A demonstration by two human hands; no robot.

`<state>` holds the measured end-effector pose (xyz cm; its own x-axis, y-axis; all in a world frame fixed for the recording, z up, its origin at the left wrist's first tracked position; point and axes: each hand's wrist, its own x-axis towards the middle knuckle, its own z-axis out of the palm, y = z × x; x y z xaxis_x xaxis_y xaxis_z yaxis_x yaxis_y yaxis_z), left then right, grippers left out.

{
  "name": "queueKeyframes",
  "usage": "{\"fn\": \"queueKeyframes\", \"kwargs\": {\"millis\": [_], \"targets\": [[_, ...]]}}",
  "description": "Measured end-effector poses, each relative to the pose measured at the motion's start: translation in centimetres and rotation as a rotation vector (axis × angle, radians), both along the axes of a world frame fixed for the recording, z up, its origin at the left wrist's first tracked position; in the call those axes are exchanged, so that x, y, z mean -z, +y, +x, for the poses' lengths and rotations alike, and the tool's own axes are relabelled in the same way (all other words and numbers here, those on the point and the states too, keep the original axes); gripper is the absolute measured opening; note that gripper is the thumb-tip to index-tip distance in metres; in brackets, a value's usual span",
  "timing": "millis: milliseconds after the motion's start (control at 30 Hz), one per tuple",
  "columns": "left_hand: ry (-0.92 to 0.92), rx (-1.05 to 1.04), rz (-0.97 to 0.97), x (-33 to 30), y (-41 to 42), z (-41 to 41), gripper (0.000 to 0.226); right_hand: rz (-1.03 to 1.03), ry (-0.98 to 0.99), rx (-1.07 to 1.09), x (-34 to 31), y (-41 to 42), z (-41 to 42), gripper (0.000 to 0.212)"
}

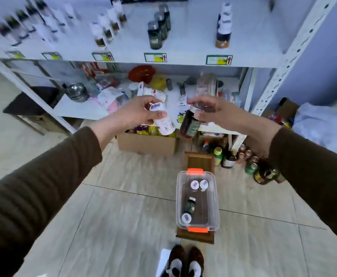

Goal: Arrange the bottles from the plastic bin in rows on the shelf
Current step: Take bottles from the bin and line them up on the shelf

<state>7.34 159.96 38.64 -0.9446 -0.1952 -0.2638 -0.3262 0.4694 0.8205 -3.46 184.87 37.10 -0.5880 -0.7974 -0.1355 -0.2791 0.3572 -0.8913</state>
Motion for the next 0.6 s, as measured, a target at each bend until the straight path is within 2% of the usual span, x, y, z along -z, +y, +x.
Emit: {"fn": "queueKeyframes", "kwargs": {"millis": [167,267,400,600], "targets": [[0.086,-0.023,-0.063,-10.2,-1.5,2.0,0.036,-0.130,0.034,-0.006,-9.7,-1.8,1.3,0.030],[0.144,-0.023,-0.152,-14.9,-1.3,3.5,0.040,-0.168,0.086,-0.018,-13.6,-2.7,2.3,0.025],[0.182,-0.017,-0.242,-18.8,-1.3,5.0,0.046,-0.196,0.161,-0.014,-17.3,-4.0,3.5,0.022],[0.222,-0.020,-0.279,-21.2,-1.8,5.5,0.036,-0.215,0.239,0.034,-20.1,-5.2,4.6,0.028]]}}
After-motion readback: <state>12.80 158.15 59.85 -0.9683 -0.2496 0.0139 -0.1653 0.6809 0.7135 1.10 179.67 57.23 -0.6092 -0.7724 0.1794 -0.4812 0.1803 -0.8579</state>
